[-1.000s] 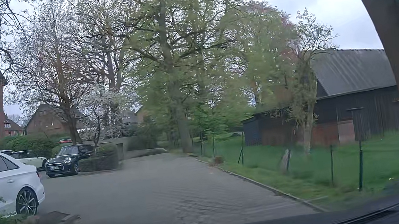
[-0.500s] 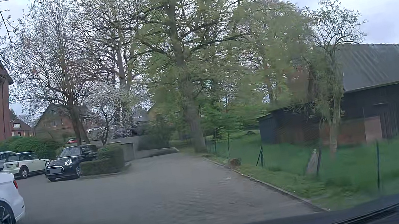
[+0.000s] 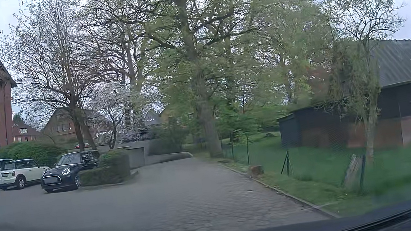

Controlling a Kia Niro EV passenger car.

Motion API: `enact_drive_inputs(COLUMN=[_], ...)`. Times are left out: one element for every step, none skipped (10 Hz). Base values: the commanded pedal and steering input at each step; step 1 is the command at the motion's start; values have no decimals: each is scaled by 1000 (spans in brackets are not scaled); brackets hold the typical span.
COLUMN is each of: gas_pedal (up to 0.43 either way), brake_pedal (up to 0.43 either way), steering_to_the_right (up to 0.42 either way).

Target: Follow the waypoints while adhering to traffic rules and regulations

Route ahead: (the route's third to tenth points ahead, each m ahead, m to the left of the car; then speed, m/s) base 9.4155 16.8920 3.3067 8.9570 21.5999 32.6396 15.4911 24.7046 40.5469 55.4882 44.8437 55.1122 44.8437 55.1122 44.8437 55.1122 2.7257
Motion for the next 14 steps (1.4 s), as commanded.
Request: enact_drive_inputs(gas_pedal=[59,59,59,59,59,59,59,59,59,59,59,59,59,59], brake_pedal=[0,0,6,0,0,6,6,0,6,0,0,0,6,0], steering_to_the_right=[-97,-96,-100,-105,-105,-100,-91,-87,-84,-77,-70,-60,-53,-48])
